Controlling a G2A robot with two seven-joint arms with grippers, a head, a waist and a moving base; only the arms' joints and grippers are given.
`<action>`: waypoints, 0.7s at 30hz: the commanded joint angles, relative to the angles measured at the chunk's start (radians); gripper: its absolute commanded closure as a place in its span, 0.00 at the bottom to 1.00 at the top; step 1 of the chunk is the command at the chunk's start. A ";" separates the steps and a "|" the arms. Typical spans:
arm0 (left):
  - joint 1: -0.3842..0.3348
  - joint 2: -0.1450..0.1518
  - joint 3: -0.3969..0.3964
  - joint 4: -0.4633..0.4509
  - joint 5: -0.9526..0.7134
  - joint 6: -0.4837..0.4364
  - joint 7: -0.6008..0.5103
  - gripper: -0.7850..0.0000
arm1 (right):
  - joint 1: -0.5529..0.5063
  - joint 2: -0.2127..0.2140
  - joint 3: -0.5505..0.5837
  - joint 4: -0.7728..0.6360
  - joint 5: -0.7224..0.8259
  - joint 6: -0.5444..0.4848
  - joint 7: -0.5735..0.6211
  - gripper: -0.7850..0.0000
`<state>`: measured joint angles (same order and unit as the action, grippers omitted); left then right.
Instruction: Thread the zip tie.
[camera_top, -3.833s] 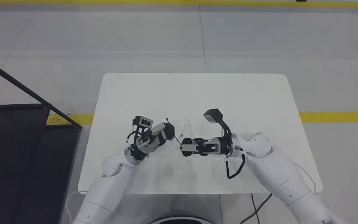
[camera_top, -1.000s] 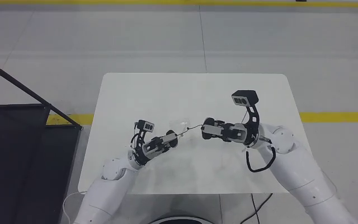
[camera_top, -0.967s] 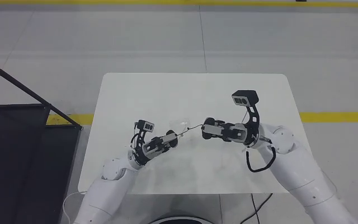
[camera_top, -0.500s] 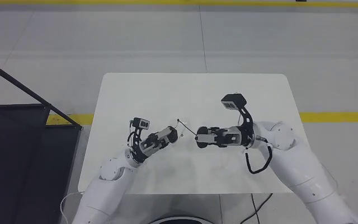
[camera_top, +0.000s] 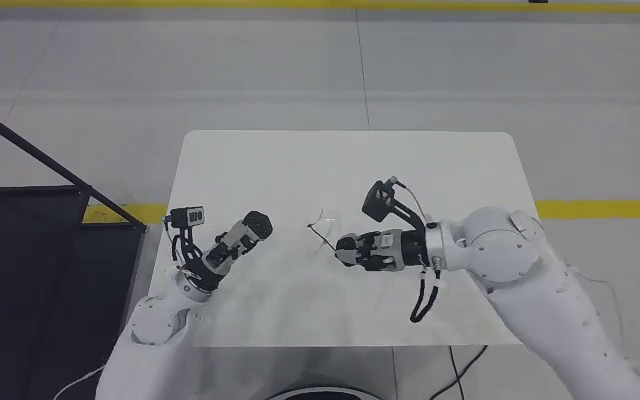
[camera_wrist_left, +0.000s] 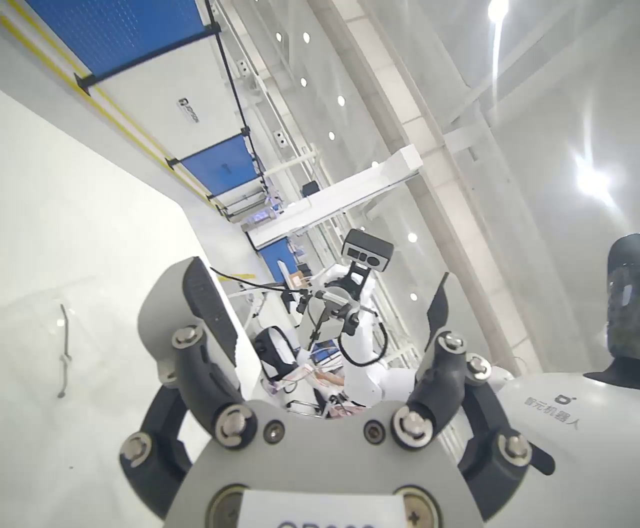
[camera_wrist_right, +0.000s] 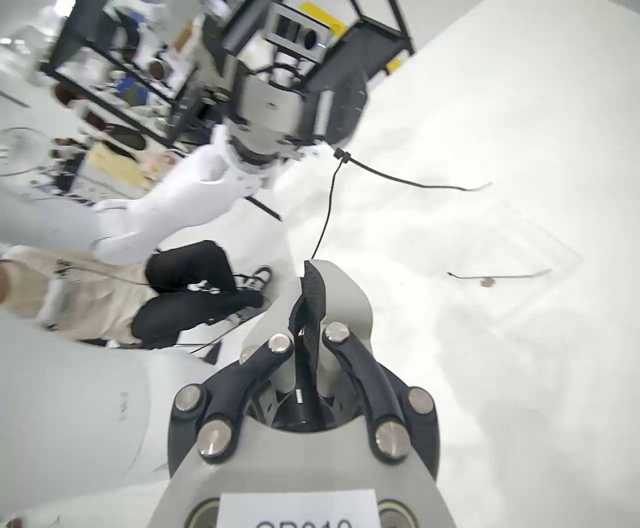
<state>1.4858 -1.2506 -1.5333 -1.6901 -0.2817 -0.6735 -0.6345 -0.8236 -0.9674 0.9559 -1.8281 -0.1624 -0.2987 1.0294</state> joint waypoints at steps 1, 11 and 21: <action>0.015 0.000 -0.010 -0.022 0.065 0.002 0.037 0.00 | -0.008 0.001 0.003 -0.021 -0.049 0.040 -0.015 1.00; 0.015 0.000 -0.010 -0.022 0.065 0.002 0.037 0.00 | -0.008 0.001 0.003 -0.021 -0.049 0.040 -0.015 1.00; 0.015 0.000 -0.010 -0.022 0.065 0.002 0.037 0.00 | 0.045 -0.009 -0.133 -0.194 -0.554 0.273 0.189 1.00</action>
<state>1.5004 -1.2504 -1.5432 -1.7117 -0.2172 -0.6719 -0.5976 -0.7892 -0.9735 0.8462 -2.0097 -0.6457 -0.0635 1.1795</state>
